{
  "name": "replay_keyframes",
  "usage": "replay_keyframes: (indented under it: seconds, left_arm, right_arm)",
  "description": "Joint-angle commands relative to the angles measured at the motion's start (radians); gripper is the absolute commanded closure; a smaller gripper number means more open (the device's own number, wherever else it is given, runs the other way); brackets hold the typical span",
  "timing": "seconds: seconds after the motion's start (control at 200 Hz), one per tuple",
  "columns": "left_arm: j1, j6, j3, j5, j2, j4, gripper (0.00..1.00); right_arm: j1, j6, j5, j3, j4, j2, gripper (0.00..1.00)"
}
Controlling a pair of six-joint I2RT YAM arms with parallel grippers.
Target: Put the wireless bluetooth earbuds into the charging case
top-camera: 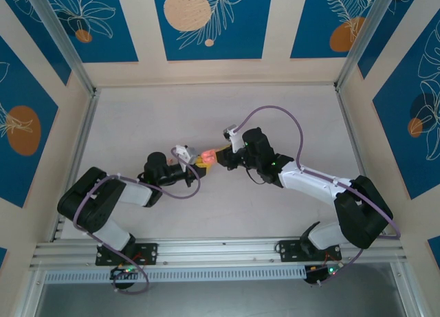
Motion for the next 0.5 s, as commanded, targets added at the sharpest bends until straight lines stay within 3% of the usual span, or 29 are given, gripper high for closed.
replay_keyframes:
  seconds: [0.0,0.495]
  left_arm:
    - [-0.008,-0.010,-0.009,0.022,-0.028,0.044,0.80]
    - [-0.008,-0.012,-0.009,0.007,-0.056,0.026,0.80]
  right_arm:
    - [0.009,-0.014,-0.027,0.007,0.029,0.012,0.78]
    - [0.022,-0.030,-0.032,0.008,0.024,0.017,0.78]
